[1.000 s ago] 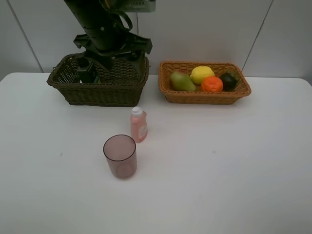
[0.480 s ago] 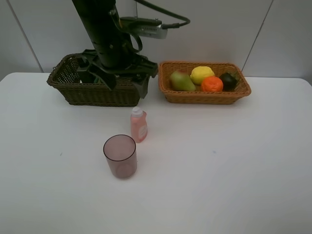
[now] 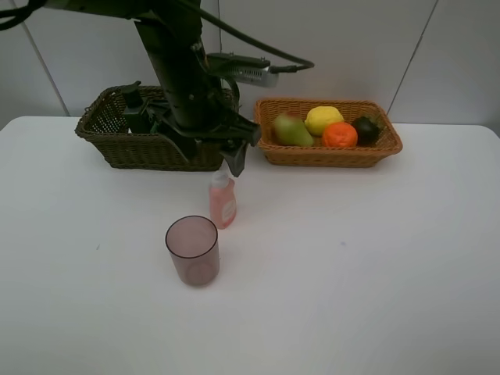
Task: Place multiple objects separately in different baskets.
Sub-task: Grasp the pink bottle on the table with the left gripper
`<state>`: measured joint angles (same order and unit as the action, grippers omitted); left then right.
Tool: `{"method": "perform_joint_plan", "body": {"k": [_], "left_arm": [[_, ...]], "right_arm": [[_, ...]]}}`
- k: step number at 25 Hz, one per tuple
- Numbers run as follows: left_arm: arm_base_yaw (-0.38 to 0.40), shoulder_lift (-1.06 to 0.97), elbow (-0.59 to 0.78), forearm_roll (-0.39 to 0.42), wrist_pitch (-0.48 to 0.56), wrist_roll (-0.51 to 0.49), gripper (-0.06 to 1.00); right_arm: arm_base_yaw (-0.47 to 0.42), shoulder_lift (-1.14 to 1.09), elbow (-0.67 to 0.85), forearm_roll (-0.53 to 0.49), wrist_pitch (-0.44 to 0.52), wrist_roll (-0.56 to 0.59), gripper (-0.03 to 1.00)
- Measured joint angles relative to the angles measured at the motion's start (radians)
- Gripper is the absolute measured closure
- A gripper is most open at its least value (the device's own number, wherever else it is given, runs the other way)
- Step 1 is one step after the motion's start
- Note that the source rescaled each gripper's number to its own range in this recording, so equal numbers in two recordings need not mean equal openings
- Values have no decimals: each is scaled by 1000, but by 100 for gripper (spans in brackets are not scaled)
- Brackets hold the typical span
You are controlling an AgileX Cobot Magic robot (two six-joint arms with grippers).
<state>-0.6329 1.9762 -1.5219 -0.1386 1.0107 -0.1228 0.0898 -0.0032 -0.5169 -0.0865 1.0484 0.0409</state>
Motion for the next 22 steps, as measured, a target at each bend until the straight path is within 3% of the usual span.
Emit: {"method": "perform_joint_plan", "body": {"k": [22], "left_arm": [[0,123,0,-30,-62,81,-6]], "right_arm": [[0,0,0,0,0,0,-3]]}}
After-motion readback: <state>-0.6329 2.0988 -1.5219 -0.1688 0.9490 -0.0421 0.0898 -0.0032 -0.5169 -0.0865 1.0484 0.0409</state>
